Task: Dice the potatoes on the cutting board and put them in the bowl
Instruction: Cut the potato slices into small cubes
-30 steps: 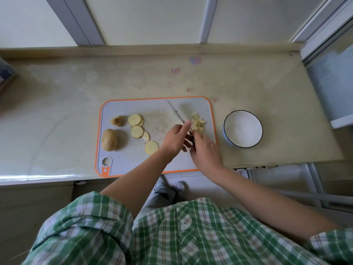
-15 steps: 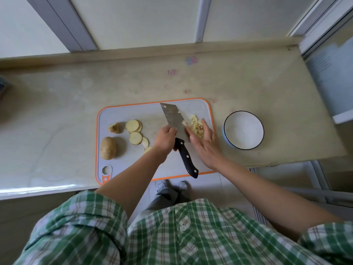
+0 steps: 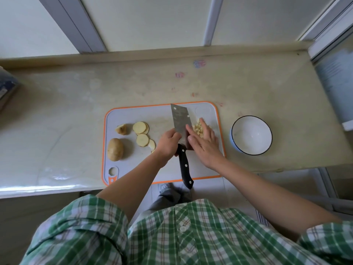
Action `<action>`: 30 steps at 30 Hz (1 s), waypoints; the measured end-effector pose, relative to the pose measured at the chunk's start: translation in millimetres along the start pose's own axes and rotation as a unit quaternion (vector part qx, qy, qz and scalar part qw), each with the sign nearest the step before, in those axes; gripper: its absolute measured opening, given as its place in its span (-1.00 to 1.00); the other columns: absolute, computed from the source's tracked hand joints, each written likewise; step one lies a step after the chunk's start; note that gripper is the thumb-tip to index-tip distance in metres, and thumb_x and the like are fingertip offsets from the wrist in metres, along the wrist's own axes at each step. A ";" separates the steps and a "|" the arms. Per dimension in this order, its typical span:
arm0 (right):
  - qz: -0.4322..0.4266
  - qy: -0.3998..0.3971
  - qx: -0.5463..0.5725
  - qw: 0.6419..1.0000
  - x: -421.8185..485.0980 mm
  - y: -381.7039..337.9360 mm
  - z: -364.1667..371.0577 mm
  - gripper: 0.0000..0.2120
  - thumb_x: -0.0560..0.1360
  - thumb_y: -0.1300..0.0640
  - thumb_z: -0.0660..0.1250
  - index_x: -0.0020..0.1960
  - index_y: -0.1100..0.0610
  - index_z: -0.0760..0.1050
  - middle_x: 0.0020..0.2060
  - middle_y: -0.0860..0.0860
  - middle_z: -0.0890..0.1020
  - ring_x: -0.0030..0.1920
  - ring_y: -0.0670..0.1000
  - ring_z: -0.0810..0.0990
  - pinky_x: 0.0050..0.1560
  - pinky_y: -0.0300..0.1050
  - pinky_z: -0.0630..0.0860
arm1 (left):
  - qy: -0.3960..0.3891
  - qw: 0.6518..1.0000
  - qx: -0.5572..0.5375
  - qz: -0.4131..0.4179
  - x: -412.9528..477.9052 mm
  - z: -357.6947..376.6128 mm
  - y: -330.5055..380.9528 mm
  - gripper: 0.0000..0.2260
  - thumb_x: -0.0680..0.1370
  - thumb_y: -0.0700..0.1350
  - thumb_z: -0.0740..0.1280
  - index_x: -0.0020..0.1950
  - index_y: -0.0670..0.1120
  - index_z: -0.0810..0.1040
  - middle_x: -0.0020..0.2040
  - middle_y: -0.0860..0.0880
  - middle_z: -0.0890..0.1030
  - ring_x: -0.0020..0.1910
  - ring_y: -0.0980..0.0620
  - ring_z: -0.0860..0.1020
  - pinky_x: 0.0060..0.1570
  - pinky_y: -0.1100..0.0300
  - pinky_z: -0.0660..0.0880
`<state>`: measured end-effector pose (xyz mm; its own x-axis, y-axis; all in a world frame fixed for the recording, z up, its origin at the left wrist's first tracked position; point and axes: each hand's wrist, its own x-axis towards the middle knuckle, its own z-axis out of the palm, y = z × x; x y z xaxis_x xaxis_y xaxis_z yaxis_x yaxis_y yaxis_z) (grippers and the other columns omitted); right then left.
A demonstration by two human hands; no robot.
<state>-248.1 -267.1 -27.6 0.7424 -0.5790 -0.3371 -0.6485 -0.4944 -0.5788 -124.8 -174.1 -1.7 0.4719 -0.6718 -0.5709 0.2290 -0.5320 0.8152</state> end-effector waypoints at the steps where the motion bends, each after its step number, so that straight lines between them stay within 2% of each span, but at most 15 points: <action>1: 0.017 0.007 -0.007 1.000 1.3 -0.3 0.4 -0.47 0.58 -0.25 -0.10 0.53 -0.19 0.13 0.56 -0.01 -0.15 0.53 0.06 -0.15 0.47 0.07 -0.08 | 0.000 1.000 -0.002 -0.001 -1.0 -0.7 0.1 -0.84 0.58 -0.26 0.08 -0.13 -0.19 0.42 -0.32 -0.14 0.39 -0.43 -0.03 0.34 -0.50 0.18 0.28; 6: 0.013 0.011 -0.021 1.000 3.0 -7.0 -0.4 -0.48 0.59 -0.24 -0.10 0.53 -0.20 0.10 0.56 0.00 -0.12 0.53 0.05 -0.14 0.46 0.07 -0.06 | -0.007 1.000 0.000 0.014 -7.5 -4.9 3.3 -0.83 0.58 -0.27 0.07 -0.11 -0.20 0.43 -0.37 -0.11 0.40 -0.48 0.03 0.35 -0.53 0.21 0.30; 9: 0.058 0.036 -0.013 0.998 5.8 -8.5 -3.8 -0.52 0.64 -0.17 -0.05 0.54 -0.13 0.10 0.56 0.06 -0.12 0.54 0.10 -0.13 0.47 0.08 -0.08 | -0.003 1.000 0.002 0.019 -11.6 -6.7 4.2 -0.81 0.58 -0.27 0.08 -0.18 -0.19 0.40 -0.39 -0.07 0.36 -0.49 0.03 0.34 -0.53 0.20 0.28; 13: 0.018 0.005 -0.025 1.000 8.9 -14.2 -1.1 -0.51 0.62 -0.21 -0.07 0.54 -0.21 0.05 0.56 -0.01 -0.16 0.54 0.08 -0.15 0.48 0.11 -0.07 | -0.009 1.000 -0.008 0.022 -17.5 -9.7 7.0 -0.79 0.58 -0.29 0.07 -0.22 -0.19 0.40 -0.47 -0.02 0.42 -0.56 0.10 0.37 -0.55 0.23 0.28; 16: 0.059 0.023 -0.029 0.998 14.1 -19.6 -3.3 -0.51 0.64 -0.15 -0.06 0.56 -0.14 0.03 0.56 0.06 -0.16 0.54 0.12 -0.15 0.48 0.11 -0.07 | 0.000 1.000 -0.005 0.021 -18.8 -14.5 4.9 -0.83 0.58 -0.27 0.08 -0.15 -0.20 0.42 -0.33 -0.12 0.36 -0.46 0.01 0.36 -0.53 0.25 0.29; 19: 0.009 0.021 -0.030 0.999 19.7 -27.7 -0.6 -0.54 0.64 -0.14 -0.03 0.53 -0.21 0.06 0.56 0.04 -0.15 0.53 0.08 -0.14 0.49 0.15 -0.06 | -0.004 1.000 0.014 0.027 -19.8 -20.2 3.2 -0.80 0.55 -0.20 0.12 -0.08 -0.27 0.50 -0.23 -0.16 0.46 -0.30 -0.02 0.41 -0.34 0.18 0.36; 22: 0.058 0.017 -0.043 0.997 26.7 -27.1 0.1 -0.52 0.64 -0.14 -0.04 0.54 -0.09 0.12 0.56 0.08 -0.11 0.54 0.12 -0.12 0.49 0.13 -0.05 | 0.009 1.000 0.010 0.022 -20.8 -25.6 2.3 -0.82 0.56 -0.24 0.12 -0.21 -0.18 0.43 -0.32 -0.11 0.37 -0.42 0.02 0.35 -0.42 0.22 0.30; 24: 0.077 0.037 -0.039 0.996 27.6 -23.9 -1.3 -0.50 0.64 -0.13 -0.02 0.55 -0.04 0.12 0.56 0.13 -0.10 0.53 0.16 -0.10 0.48 0.11 -0.04 | 0.017 0.999 0.010 0.027 -19.2 -29.1 -0.6 -0.81 0.55 -0.25 0.12 -0.25 -0.12 0.38 -0.34 -0.05 0.32 -0.40 0.02 0.32 -0.41 0.19 0.27; 27: -0.013 0.051 -0.032 0.998 25.2 -25.4 0.1 -0.53 0.64 -0.15 -0.01 0.53 -0.12 0.15 0.56 0.10 -0.08 0.52 0.12 -0.08 0.47 0.13 -0.02 | 0.008 0.999 0.010 0.035 -18.6 -31.9 0.2 -0.75 0.57 -0.26 0.13 -0.28 -0.08 0.42 -0.41 0.07 0.38 -0.40 0.11 0.35 -0.38 0.24 0.30; 29: 0.009 0.034 -0.046 0.998 26.6 -25.5 1.0 -0.53 0.64 -0.12 0.00 0.53 -0.06 0.18 0.56 0.07 -0.08 0.53 0.11 -0.08 0.47 0.13 -0.01 | 0.007 0.999 0.003 0.032 -18.1 -32.3 2.4 -0.77 0.58 -0.27 0.12 -0.26 -0.13 0.42 -0.39 0.04 0.39 -0.47 0.19 0.38 -0.43 0.32 0.31; 30: 0.037 0.035 -0.055 0.997 27.5 -23.6 -0.1 -0.52 0.65 -0.10 -0.01 0.54 0.00 0.17 0.56 0.09 -0.08 0.53 0.13 -0.08 0.47 0.11 0.00 | 0.014 0.999 -0.001 0.031 -17.4 -32.1 3.3 -0.81 0.57 -0.27 0.12 -0.23 -0.16 0.40 -0.35 -0.04 0.35 -0.49 0.16 0.38 -0.44 0.30 0.30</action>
<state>-212.4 -271.5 -23.1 0.6808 -0.6581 -0.3215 -0.7185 -0.5149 -0.4676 -104.9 -147.6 14.1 0.5087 -0.6892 -0.5160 0.2008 -0.4878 0.8495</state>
